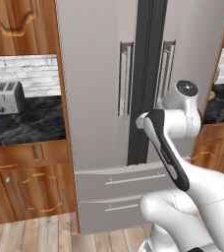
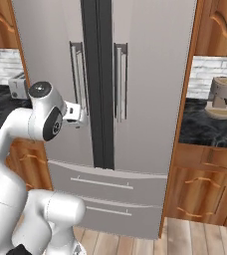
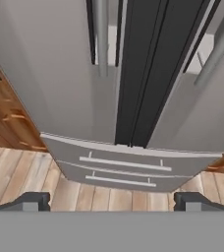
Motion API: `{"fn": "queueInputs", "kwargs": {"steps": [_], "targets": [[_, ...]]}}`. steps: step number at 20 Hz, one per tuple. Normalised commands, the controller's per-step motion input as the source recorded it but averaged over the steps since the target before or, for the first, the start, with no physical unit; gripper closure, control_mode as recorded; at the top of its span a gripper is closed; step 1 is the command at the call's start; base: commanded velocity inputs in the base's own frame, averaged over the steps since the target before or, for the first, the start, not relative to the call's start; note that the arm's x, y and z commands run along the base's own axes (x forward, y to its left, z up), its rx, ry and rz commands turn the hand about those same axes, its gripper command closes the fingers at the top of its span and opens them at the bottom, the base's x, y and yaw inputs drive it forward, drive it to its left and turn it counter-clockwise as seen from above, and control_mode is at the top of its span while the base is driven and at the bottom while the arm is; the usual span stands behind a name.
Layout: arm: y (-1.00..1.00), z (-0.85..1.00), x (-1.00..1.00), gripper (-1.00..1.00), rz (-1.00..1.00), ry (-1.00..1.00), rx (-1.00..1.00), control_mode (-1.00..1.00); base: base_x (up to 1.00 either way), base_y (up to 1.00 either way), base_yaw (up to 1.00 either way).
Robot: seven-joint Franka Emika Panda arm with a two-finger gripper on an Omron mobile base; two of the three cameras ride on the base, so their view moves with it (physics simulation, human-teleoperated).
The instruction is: Retrieve the banana and orange from the fridge and place them into the bowl on the dining table.
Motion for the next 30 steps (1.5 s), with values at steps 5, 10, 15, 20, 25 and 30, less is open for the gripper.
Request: {"fn": "queueInputs", "kwargs": {"steps": [5, 10, 15, 20, 25, 30], "targets": [[0.02, 0.00, 0.40, -1.00, 0.07, -0.05, 0.00, -1.00, 0.00, 0.00, 0.00], [0.03, 0.07, 0.39, -1.00, 0.02, -0.03, 0.00, -1.00, 0.00, 0.00, 0.00], [0.00, 0.10, 0.32, -1.00, -0.09, 0.00, 0.04, -1.00, 0.00, 0.00, 0.00], [0.22, 0.34, 0.16, -1.00, -0.16, -0.03, 0.09, -1.00, 0.00, 0.00, 0.00], [0.16, 0.27, 0.25, -1.00, -0.02, -0.07, 0.06, -1.00, 0.00, 0.00, 0.00], [0.00, 0.05, 0.31, -1.00, 0.00, -0.16, 0.01, -1.00, 0.00, 0.00, 0.00]]}}
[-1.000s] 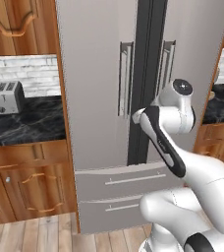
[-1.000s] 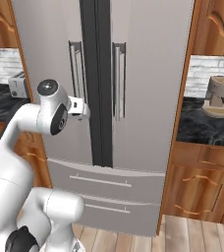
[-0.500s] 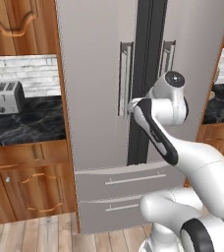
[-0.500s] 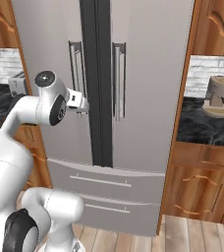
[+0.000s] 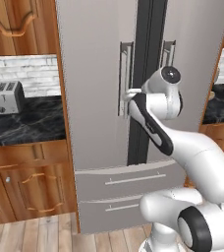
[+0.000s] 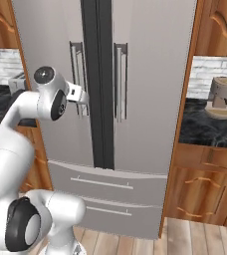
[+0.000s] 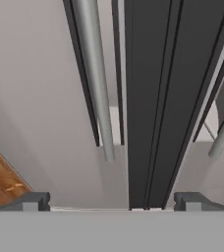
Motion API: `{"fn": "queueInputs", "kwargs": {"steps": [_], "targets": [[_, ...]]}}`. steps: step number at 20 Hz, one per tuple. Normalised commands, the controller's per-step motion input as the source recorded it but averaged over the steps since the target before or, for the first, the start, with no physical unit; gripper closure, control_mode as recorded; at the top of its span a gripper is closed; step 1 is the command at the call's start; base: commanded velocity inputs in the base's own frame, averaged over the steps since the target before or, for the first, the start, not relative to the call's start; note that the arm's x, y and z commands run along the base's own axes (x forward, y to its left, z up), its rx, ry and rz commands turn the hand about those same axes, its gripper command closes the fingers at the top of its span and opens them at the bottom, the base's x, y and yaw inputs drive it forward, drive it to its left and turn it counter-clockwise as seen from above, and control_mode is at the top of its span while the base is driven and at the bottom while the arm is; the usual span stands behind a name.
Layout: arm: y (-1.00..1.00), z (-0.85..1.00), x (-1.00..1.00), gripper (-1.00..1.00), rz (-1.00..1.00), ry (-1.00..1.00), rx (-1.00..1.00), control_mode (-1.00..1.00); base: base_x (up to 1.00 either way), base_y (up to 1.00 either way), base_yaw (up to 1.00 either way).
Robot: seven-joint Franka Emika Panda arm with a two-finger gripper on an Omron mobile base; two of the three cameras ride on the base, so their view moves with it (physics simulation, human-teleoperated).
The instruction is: Retrieve the banana and orange from the fridge and place them into the bowl on the dining table.
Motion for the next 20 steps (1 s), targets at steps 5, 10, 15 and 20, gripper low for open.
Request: {"fn": "queueInputs", "kwargs": {"steps": [5, 10, 15, 20], "targets": [[0.00, 0.00, 0.47, -1.00, 0.00, -0.06, 0.00, -1.00, 0.00, 0.00, 0.00], [0.00, 0.00, 0.63, -1.00, 0.00, 0.00, 0.00, -1.00, 0.00, 0.00, 0.00], [0.04, 0.00, 0.74, -1.00, 0.00, 0.00, 0.00, -1.00, 0.00, 0.00, 0.00], [0.08, 0.00, 0.77, -1.00, 0.00, 0.00, 0.00, -1.00, 0.00, 0.00, 0.00]]}}
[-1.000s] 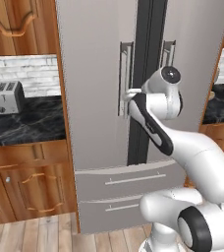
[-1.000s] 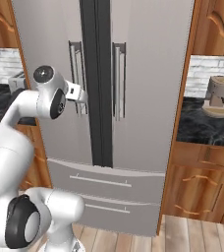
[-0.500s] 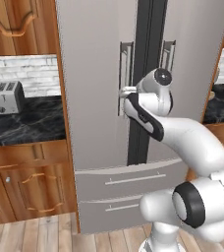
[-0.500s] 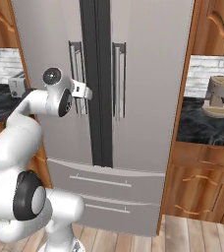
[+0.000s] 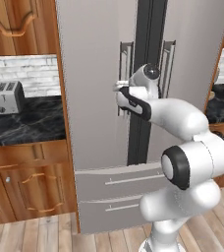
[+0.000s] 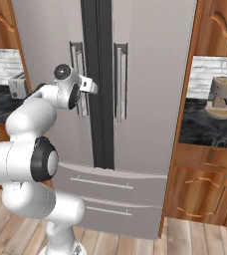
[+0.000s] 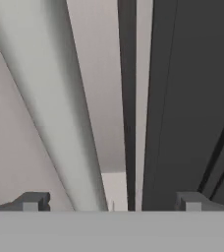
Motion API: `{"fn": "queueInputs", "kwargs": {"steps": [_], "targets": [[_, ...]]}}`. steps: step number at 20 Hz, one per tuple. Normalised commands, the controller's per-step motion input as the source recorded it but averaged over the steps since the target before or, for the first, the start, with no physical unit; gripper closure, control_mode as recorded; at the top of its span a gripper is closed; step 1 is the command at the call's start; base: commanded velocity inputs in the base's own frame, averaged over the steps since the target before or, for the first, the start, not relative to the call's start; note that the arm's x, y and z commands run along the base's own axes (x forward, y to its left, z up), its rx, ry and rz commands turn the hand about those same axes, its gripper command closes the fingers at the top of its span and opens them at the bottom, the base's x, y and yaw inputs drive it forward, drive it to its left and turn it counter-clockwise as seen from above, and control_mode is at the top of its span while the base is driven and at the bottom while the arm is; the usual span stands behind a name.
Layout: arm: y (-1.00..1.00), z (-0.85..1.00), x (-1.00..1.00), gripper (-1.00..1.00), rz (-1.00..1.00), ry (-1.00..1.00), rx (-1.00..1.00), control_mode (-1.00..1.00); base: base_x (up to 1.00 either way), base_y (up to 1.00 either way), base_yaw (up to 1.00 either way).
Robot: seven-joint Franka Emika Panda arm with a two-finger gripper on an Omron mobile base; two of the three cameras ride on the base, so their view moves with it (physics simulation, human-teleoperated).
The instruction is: Retrieve the banana and orange from the fridge and place them into the bowl on the dining table.
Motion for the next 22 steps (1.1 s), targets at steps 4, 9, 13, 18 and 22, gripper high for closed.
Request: {"fn": "queueInputs", "kwargs": {"steps": [4, 9, 13, 18, 22], "targets": [[0.02, 0.00, 0.82, -1.00, 0.00, 0.00, 0.00, -1.00, 0.00, 0.00, 0.00], [0.00, -0.03, 0.78, 1.00, 0.00, 0.00, 0.00, -1.00, 0.00, 0.00, 0.00], [0.00, -0.04, 0.04, 1.00, 0.00, -0.06, 0.00, -1.00, 0.00, 0.00, 0.00], [0.09, 0.00, -0.76, 1.00, 0.00, 0.00, -0.01, -1.00, 0.00, 0.00, 0.00], [0.24, 0.09, -0.97, 1.00, 0.00, 0.00, -0.03, -1.00, 0.00, 0.00, 0.00]]}}
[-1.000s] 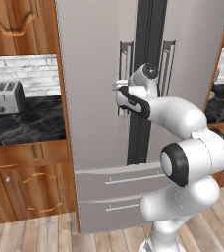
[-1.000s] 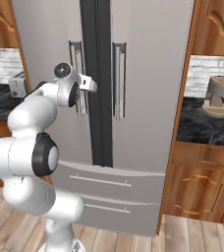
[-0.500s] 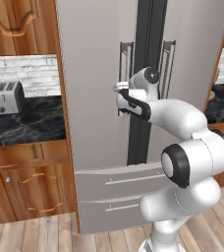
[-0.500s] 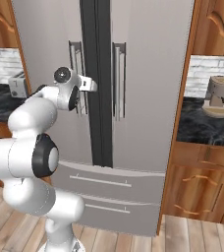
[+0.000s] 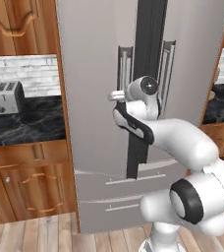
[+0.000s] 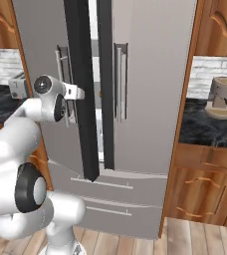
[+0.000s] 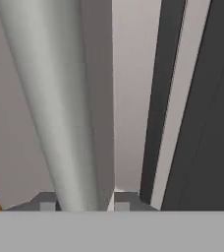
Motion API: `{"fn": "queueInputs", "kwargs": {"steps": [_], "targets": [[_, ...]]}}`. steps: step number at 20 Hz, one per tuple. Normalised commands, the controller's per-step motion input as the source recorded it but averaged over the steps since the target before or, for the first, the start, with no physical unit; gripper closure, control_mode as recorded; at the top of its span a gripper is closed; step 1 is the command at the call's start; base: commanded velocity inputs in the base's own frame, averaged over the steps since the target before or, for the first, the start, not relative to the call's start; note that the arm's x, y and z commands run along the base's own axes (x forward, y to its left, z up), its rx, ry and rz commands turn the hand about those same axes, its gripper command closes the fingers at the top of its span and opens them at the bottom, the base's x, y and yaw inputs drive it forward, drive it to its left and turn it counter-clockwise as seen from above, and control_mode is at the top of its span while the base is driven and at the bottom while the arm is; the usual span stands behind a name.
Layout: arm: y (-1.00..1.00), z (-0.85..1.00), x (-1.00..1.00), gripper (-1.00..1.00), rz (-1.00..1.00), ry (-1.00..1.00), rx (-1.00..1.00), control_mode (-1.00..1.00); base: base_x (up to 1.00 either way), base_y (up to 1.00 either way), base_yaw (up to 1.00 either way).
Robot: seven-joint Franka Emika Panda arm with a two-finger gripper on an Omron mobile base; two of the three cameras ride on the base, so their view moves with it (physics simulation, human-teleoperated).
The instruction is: Retrieve the banana and orange from the fridge and place them into the bowl on the dining table.
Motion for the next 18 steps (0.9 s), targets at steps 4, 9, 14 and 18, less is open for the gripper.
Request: {"fn": "queueInputs", "kwargs": {"steps": [4, 9, 14, 18], "targets": [[0.36, 0.19, -0.99, 1.00, 0.01, 0.00, -0.07, -1.00, 0.00, 0.00, 0.00], [0.33, 0.32, -0.90, -1.00, 0.00, 0.00, -0.07, -1.00, 0.00, 0.00, 0.00], [0.04, 0.43, -0.82, -1.00, 0.00, -0.02, -0.02, -1.00, 0.00, 0.00, 0.00], [0.00, 0.35, -0.75, -1.00, 0.00, -0.01, 0.00, -1.00, 0.00, 0.00, 0.00]]}}
